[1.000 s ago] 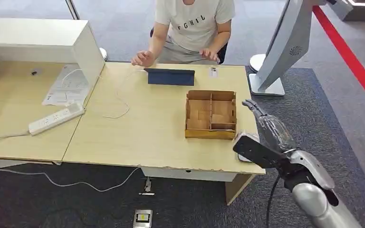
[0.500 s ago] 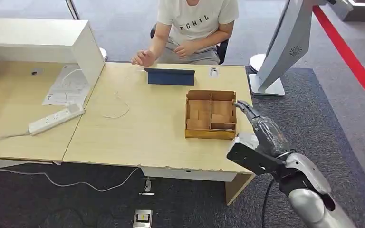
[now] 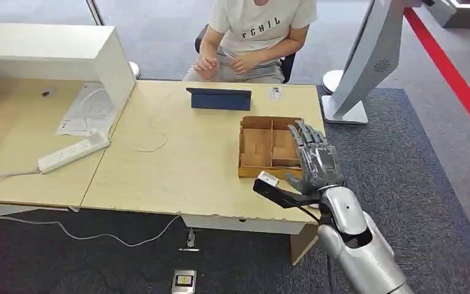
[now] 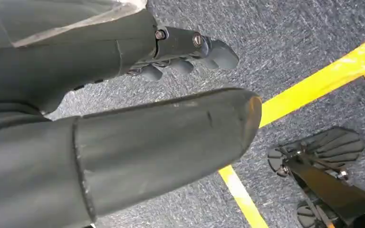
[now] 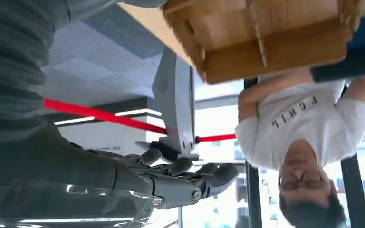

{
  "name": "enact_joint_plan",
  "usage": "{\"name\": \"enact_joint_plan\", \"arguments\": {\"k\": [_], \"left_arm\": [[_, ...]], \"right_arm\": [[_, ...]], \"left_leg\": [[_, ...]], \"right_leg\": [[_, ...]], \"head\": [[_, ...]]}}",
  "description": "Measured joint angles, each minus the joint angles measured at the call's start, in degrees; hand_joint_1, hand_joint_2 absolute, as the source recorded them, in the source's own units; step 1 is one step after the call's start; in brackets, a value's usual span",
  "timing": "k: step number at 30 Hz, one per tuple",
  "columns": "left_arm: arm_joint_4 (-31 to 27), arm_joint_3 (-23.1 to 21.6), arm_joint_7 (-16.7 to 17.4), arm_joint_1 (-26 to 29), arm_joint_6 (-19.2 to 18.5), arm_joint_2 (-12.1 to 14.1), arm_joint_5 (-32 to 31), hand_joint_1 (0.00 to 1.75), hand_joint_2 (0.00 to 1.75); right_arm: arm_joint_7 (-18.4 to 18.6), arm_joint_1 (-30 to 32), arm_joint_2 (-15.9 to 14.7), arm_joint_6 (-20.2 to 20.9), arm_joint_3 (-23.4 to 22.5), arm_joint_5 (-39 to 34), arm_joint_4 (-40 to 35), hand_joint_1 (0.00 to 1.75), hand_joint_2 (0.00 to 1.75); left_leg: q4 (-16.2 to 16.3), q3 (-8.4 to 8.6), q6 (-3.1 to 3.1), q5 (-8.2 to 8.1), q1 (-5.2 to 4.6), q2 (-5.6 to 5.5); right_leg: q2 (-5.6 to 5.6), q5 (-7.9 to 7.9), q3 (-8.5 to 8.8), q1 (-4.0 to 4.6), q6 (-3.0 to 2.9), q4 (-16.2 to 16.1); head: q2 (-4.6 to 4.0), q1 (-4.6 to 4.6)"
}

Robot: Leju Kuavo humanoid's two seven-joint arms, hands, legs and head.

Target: Pass the card to the sensor for recognition and then transmit it.

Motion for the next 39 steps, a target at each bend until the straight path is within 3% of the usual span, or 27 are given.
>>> {"name": "enact_joint_plan", "arguments": {"k": [5,11,23,39], "left_arm": [[0.0,-0.1,0.2,0.1,0.0,-0.1,0.0,0.0,0.0],[0.0,-0.1,0.6,0.3,0.0,-0.1,0.1,0.0,0.0],[0.0,-0.4,0.0,0.4,-0.5,0.0,-0.8,0.0,0.0],[0.0,-1.6,-0.2,0.4,-0.3,0.0,-0.8,0.0,0.0]], "right_arm": [[-0.3,-1.0,4.9,0.0,-0.2,0.0,10.3,0.0,1.75],[-0.5,-2.0,7.7,0.5,-0.8,0.0,16.3,0.0,1.75],[-1.2,-4.7,9.7,0.6,-3.5,2.0,20.5,0.0,1.75],[-2.6,-7.5,9.8,-1.0,-5.9,4.7,27.8,0.0,1.75]], "left_leg": [[0.0,-0.06,-0.02,-0.02,0.03,0.08],[0.0,-0.07,-0.02,-0.03,0.02,0.11],[0.0,-0.04,-0.02,-0.02,0.02,0.12],[0.0,-0.04,-0.02,-0.02,0.03,0.12]], "right_leg": [[0.02,-0.02,-0.07,0.03,-0.03,0.0],[0.03,-0.02,-0.1,0.02,-0.03,0.0],[0.03,0.0,-0.09,0.02,-0.04,0.0],[0.03,0.0,-0.09,0.03,-0.04,0.0]], "head": [[0.0,-0.02],[0.0,0.0],[0.0,0.0],[0.0,0.0]]}}
